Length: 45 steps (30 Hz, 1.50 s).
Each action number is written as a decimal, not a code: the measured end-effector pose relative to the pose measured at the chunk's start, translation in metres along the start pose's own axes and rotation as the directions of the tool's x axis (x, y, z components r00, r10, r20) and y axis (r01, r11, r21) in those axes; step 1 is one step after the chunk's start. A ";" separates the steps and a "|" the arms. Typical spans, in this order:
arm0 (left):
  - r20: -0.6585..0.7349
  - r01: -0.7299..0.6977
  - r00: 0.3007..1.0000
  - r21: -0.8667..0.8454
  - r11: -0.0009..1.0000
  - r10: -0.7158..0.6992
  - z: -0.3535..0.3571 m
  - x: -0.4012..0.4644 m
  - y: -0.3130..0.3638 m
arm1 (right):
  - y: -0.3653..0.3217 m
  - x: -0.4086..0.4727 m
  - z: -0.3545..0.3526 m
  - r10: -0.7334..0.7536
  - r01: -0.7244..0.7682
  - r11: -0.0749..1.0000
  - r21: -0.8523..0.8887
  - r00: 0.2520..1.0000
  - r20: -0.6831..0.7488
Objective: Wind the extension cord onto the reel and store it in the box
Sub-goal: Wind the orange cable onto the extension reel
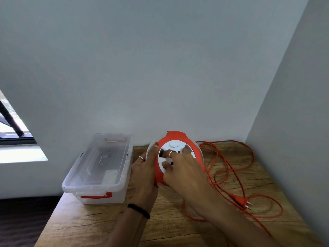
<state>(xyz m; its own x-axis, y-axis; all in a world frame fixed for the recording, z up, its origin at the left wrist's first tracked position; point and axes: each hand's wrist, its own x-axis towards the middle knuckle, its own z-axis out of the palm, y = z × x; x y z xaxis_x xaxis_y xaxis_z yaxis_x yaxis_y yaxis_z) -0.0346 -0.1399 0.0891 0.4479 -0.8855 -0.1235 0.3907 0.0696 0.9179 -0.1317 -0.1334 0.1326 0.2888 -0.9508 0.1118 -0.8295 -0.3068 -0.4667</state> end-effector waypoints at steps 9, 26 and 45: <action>-0.030 0.024 0.999 -0.039 0.999 -0.026 -0.001 -0.001 0.001 | -0.003 0.007 0.000 0.041 -0.040 0.995 0.091 0.999 -0.013; 0.067 0.028 0.998 -0.092 0.995 -0.022 -0.009 -0.003 0.017 | 0.023 -0.011 -0.028 -0.360 0.341 0.855 -0.392 0.932 0.025; 0.012 -0.176 0.984 0.143 0.974 0.177 0.011 -0.019 0.020 | 0.021 -0.008 -0.029 -0.225 0.170 0.946 -0.276 0.957 -0.183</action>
<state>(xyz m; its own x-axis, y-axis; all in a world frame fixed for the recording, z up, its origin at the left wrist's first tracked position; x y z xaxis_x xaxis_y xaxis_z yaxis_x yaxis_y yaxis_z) -0.0441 -0.1273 0.1136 0.5002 -0.8647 0.0450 0.1862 0.1582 0.9697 -0.1650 -0.1332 0.1476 0.3757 -0.8487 0.3721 -0.8677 -0.4632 -0.1805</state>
